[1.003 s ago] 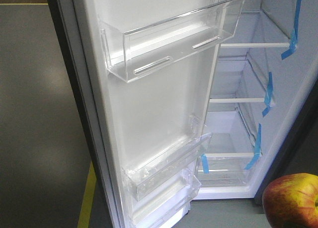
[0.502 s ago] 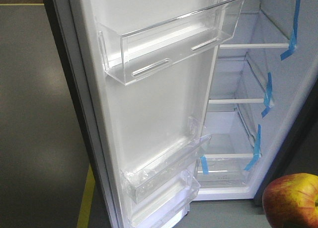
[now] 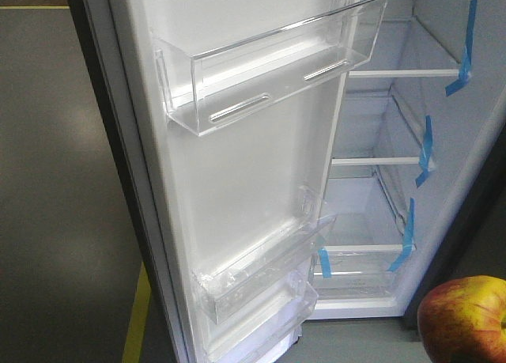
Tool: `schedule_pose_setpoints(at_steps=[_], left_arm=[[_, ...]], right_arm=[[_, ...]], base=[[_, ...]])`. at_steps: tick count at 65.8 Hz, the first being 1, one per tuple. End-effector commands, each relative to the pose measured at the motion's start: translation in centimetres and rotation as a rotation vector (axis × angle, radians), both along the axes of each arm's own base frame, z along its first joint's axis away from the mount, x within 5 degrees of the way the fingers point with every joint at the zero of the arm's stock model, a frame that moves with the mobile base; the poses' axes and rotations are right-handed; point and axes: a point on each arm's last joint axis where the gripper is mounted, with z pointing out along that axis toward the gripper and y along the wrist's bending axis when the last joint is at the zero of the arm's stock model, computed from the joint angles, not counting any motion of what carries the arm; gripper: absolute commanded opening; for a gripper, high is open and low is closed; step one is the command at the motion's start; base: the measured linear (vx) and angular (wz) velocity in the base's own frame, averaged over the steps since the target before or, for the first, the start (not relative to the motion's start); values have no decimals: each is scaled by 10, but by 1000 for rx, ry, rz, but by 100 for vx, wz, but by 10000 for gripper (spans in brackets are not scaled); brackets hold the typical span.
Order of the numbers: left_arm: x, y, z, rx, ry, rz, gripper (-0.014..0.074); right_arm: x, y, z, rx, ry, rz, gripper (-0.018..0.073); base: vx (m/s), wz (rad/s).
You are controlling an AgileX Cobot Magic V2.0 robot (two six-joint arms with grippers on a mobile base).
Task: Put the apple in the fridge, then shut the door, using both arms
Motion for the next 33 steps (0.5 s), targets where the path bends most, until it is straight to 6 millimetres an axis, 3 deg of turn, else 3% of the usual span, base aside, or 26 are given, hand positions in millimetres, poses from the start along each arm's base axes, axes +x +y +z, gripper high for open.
schedule_pose_setpoints(at_steps=[1, 33], left_arm=[[0, 0, -2, -9, -59, 3, -6], [0, 0, -2, -9, -59, 3, -6]], right_arm=[[3, 1, 13, 54, -69, -14, 365], [3, 1, 13, 54, -69, -14, 365]], base=[[0, 0], [0, 0]])
